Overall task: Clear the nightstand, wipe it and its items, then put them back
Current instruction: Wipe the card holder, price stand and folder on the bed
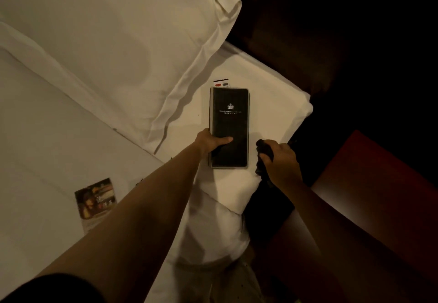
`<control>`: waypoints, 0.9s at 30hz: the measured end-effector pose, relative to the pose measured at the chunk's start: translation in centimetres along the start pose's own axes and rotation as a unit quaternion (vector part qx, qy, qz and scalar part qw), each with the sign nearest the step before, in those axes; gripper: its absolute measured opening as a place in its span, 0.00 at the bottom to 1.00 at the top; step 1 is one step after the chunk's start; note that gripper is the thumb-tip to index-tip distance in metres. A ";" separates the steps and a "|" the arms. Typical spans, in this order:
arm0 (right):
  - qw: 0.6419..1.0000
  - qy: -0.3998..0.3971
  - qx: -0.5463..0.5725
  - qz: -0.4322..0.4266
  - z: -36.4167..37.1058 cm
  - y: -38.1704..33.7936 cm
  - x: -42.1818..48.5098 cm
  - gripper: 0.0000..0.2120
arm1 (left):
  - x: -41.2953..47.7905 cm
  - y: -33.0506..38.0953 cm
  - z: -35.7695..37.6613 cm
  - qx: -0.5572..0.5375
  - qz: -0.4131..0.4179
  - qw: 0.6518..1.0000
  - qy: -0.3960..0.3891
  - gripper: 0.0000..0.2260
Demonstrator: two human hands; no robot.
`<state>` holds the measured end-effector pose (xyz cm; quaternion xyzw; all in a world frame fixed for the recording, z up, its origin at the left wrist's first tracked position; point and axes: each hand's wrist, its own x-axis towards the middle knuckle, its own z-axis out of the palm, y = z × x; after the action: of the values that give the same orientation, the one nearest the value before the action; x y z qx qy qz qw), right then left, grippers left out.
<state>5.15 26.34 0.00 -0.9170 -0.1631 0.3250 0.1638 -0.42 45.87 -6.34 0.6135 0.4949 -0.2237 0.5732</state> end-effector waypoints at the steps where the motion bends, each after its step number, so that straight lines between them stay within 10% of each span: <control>1: 1.000 0.005 0.003 0.000 -0.1 0.0 0.0 0.19 | -0.2 -0.1 0.1 -0.027 -0.001 1.000 -0.007 0.36; 27: 0.951 0.107 -0.039 -0.288 0.4 -22.1 -9.4 0.21 | -22.6 -8.3 -12.2 -0.232 0.149 0.956 0.095 0.21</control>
<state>-6.29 42.34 13.75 -0.8662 -0.4140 0.1572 0.2314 -20.46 48.04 11.65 0.5486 0.4885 0.0448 0.6771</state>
